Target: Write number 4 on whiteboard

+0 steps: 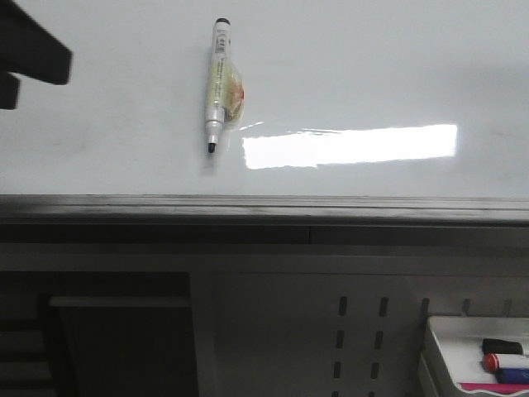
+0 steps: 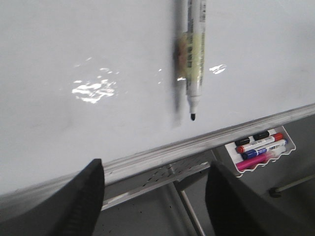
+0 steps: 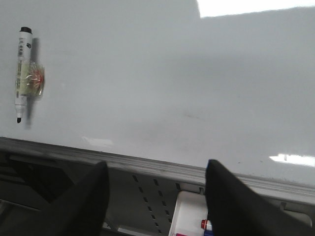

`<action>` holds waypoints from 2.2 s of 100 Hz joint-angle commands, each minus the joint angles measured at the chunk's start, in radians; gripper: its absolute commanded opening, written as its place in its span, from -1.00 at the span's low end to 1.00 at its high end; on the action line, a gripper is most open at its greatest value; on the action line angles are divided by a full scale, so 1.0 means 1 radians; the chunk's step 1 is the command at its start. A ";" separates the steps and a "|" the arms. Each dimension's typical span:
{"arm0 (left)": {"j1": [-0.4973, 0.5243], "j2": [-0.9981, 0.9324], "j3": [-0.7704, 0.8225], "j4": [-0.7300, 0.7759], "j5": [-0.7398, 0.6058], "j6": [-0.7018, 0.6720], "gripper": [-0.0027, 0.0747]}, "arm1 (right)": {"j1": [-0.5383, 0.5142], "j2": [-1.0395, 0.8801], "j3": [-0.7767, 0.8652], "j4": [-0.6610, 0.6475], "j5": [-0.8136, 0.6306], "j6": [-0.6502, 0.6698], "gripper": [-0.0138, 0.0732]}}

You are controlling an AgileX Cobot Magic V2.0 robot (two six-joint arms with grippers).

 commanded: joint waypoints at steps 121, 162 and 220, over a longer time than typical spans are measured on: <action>-0.302 0.281 -0.267 0.405 -0.059 0.110 -0.98 | 0.151 0.095 -0.124 0.362 0.008 -0.514 0.20; -0.452 0.037 -0.245 0.477 0.108 0.446 -0.98 | 0.529 0.284 -0.164 0.385 -0.246 -0.597 0.20; -0.523 0.035 -0.245 0.481 0.140 0.447 -0.98 | 0.579 0.454 -0.204 0.402 -0.326 -0.597 0.20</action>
